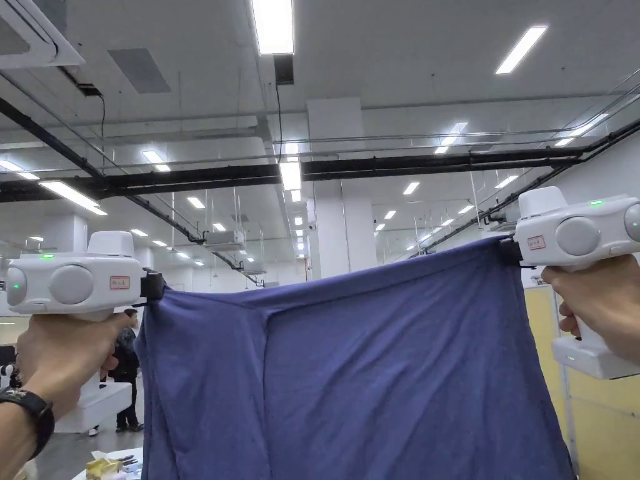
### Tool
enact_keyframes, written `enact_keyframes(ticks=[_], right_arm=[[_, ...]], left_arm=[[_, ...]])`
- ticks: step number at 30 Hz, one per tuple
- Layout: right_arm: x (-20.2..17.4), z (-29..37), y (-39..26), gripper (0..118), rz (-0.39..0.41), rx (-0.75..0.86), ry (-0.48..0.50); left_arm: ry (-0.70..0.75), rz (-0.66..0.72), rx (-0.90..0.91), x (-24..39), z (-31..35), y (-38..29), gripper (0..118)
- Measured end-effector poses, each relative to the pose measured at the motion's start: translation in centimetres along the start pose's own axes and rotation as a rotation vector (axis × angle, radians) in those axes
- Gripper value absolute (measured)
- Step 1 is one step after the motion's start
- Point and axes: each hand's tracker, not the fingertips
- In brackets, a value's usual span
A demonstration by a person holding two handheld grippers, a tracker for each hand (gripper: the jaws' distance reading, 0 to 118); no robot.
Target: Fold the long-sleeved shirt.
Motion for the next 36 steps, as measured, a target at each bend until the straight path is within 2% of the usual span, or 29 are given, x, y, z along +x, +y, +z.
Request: enact_keyframes(ticks=[10, 20, 23, 28, 30, 32, 36], right_arm=[[-0.7, -7.3, -2.4, 7, -0.006, 0.007, -0.020], [-1.5, -10.6, -8.0, 7, 0.008, -0.029, -0.006], [-2.0, -10.6, -12.4, 7, -0.032, -0.089, 0.017], [-2.9, -8.8, -19.9, 7, -0.022, -0.192, 0.062], [-2.8, -7.5, -22.4, 7, -0.031, -0.212, 0.074], [-2.8, -5.5, -24.8, 7, -0.061, -0.234, 0.100], [-3.1, -1.1, -30.1, 7, -0.065, -0.298, 0.136]], left_arm=[[0.007, -0.024, -0.013, 0.4, -7.2, -2.9, 4], [-0.010, -0.004, -0.066, 0.4, -10.2, -8.9, 4], [-0.025, 0.019, -0.099, 0.6, -9.5, -13.1, 4], [-0.070, 0.005, -0.213, 1.4, -7.6, -20.3, 4], [-0.092, 0.067, -0.226, 1.4, -6.0, -22.6, 4], [-0.093, 0.068, -0.237, 1.8, -3.9, -25.0, 4], [-0.110, 0.114, -0.335, 2.4, 1.0, -30.5, 4]])
